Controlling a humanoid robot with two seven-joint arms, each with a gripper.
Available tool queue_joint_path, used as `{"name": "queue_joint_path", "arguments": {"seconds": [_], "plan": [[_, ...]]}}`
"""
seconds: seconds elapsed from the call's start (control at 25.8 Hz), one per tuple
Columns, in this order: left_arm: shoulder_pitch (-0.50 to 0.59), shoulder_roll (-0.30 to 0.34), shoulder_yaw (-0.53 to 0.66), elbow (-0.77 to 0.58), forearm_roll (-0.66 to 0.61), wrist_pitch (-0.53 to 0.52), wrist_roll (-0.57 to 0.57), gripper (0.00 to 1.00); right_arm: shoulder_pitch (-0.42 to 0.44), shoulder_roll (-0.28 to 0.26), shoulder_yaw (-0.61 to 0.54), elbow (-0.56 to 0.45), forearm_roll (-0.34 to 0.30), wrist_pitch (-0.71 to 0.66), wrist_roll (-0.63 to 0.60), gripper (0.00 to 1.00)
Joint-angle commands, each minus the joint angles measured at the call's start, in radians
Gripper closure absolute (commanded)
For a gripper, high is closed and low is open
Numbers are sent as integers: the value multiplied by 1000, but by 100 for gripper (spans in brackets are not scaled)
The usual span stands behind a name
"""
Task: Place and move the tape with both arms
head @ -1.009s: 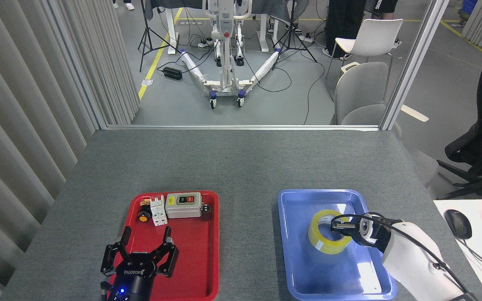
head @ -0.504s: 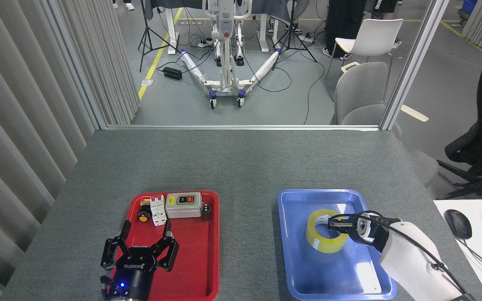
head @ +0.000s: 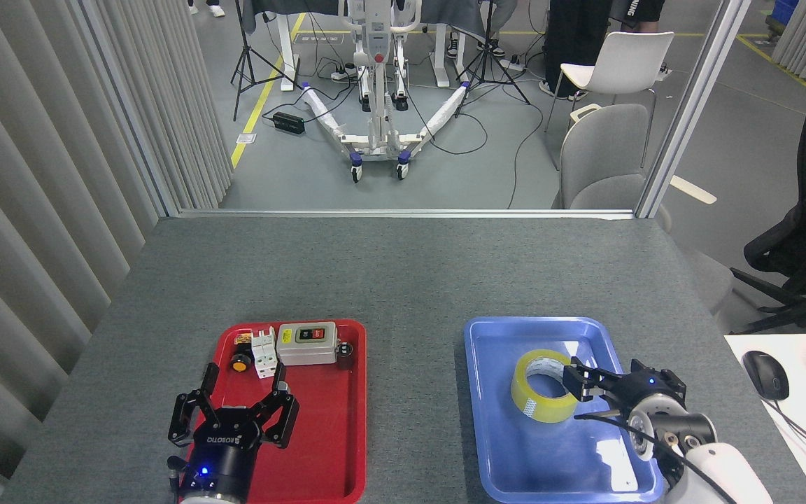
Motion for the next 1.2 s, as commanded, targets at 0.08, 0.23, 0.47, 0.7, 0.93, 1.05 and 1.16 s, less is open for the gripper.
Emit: {"name": "queue_joint_path", "arguments": {"seconds": [0.08, 0.23, 0.47, 0.7, 0.93, 1.05, 1.16], "plan": [[1, -2, 0, 2, 0, 1, 0, 0, 138, 87, -181, -120, 123, -216, -362, 2], [-7, 0, 2, 5, 3, 1, 0, 0, 200, 90, -203, -153, 131, -256, -544, 1], [-1, 9, 2, -1, 3, 1, 0, 0, 355, 46, -206, -257, 133, -259, -553, 0], [1, 11, 3, 1, 5, 1, 0, 0, 385, 150, -333, -266, 165, -341, -552, 0], [-2, 11, 3, 5, 6, 1, 0, 0, 414, 175, -399, -257, 168, -406, -604, 0], [-5, 12, 3, 5, 6, 2, 0, 0, 447, 173, -387, -255, 165, -380, -679, 0], [-8, 9, 3, 5, 6, 2, 0, 0, 462, 172, -371, -255, 165, -371, -685, 0]]}}
